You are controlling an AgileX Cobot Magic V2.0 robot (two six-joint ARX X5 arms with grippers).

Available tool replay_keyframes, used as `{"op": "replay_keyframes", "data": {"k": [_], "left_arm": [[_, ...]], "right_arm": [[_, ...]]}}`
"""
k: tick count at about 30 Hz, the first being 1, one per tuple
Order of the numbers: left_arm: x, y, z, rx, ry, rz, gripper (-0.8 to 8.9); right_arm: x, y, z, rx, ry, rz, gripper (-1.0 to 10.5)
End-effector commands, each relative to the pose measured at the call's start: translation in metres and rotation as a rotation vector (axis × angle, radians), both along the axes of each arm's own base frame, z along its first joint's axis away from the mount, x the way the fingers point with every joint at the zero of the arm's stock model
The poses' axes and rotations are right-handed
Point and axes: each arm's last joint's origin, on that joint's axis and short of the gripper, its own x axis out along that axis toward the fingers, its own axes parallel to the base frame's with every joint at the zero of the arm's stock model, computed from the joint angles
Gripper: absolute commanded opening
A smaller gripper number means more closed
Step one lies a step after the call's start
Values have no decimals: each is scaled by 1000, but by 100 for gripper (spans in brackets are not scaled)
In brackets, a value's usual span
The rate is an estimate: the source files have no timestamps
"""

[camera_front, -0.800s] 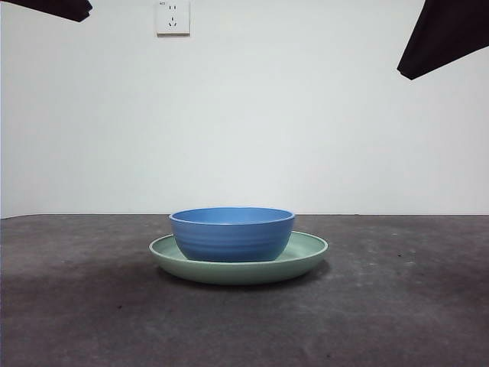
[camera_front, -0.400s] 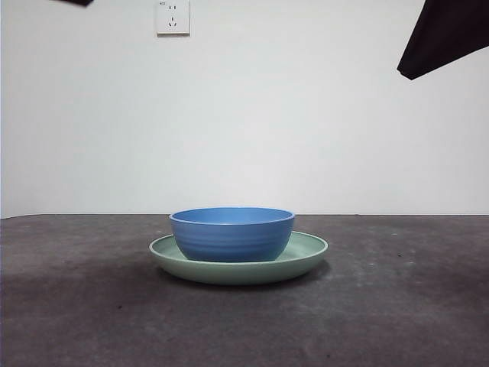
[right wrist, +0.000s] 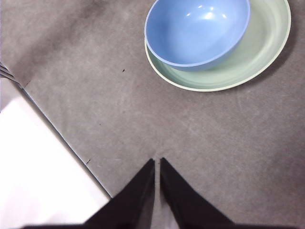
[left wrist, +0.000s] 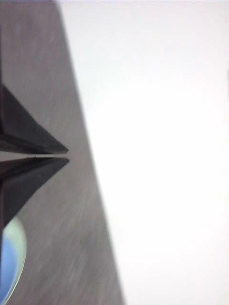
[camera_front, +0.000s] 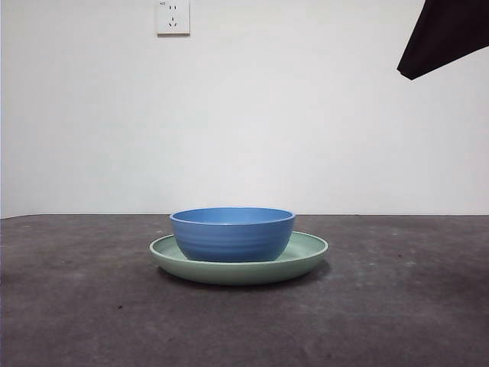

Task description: Pick up the blue bowl, put it on the green plate, put it on desk

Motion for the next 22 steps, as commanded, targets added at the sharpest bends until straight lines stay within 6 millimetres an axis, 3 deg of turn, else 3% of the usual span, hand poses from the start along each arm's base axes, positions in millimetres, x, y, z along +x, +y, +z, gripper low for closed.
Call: {"op": "replay_keyframes", "data": {"k": [1,11,22], "left_arm": [[-4,7,-20,36,-63,67,10],[-12,19,-107,19,-35,181,10],[-15,20,-160,8,108,199,10]], "right_arm": [[1,2,2,4,-15,15,12],[1,2,2,4,-15,15,12],[1,2,2,4,-15,15,12]]}}
